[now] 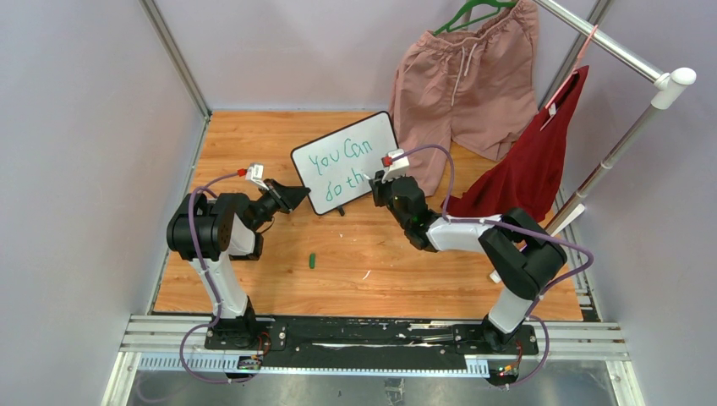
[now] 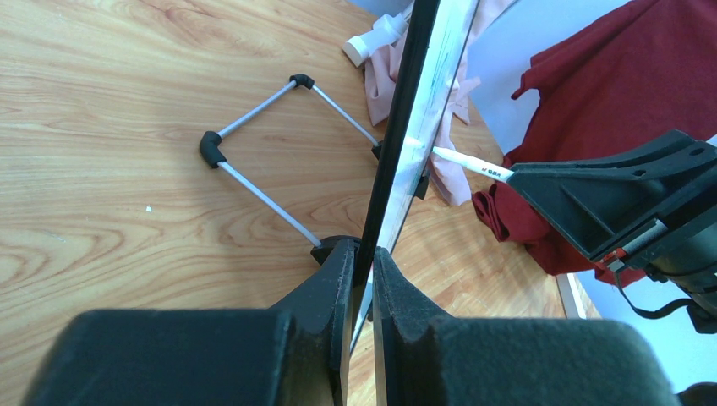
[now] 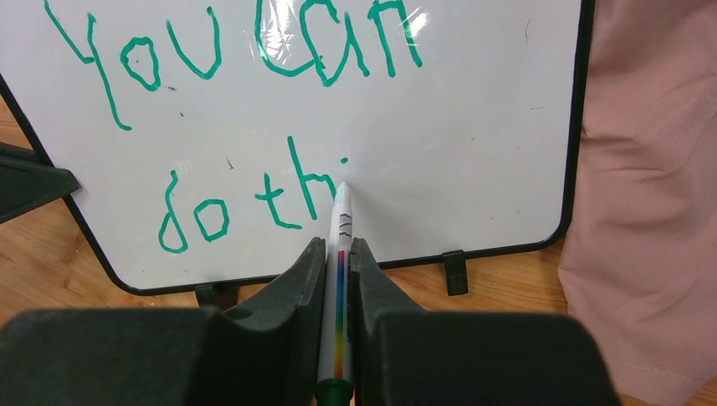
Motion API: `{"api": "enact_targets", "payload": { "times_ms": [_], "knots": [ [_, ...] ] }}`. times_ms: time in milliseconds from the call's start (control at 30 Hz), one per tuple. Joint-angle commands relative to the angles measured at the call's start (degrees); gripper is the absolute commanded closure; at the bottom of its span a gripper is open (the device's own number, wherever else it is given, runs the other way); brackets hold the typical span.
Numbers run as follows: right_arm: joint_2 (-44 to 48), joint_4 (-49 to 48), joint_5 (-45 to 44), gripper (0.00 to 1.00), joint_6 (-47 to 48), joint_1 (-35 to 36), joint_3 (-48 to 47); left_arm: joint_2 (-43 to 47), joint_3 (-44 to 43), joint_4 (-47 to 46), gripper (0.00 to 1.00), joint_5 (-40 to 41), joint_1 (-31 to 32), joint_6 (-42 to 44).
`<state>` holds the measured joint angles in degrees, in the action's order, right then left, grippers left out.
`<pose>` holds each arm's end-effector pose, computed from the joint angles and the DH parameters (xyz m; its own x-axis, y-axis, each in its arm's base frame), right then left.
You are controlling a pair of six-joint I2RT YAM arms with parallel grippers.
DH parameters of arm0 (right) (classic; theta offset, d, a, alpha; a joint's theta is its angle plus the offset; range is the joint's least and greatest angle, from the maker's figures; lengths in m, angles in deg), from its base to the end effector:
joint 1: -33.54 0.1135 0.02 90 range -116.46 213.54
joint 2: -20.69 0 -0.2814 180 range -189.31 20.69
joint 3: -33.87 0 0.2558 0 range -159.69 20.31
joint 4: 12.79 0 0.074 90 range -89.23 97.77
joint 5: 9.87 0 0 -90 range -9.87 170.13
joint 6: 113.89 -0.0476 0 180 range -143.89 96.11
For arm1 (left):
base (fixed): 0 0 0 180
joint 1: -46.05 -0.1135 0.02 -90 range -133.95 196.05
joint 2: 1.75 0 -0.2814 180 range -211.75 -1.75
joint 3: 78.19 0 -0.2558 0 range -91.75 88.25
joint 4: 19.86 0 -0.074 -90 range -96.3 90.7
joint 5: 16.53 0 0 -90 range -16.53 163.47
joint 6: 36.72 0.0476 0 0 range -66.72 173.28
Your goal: Write a sentence on the whiteboard
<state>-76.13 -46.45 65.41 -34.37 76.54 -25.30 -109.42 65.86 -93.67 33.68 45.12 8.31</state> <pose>0.2830 0.2474 0.2283 -0.1363 0.1134 -0.9842 -0.4571 0.8742 0.1641 0.2966 -0.0257 0.1428 -0.4173 -0.5499 -0.7235 0.4694 0.5513 -0.6898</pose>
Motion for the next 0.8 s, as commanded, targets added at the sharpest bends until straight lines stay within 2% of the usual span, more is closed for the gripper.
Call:
{"api": "enact_targets", "payload": {
  "times_ms": [0, 767],
  "knots": [
    [-0.6, -2.5, -1.2, 1.0, 0.9, 0.5, -2.2, -1.2, 0.3, -1.9, 1.0, 0.5, 0.1, 0.5],
    [-2.3, -2.0, -1.7, 1.0, 0.5, 0.0, -2.2, -1.2, 0.3, -1.9, 1.0, 0.5, 0.1, 0.6]
  ]
}}
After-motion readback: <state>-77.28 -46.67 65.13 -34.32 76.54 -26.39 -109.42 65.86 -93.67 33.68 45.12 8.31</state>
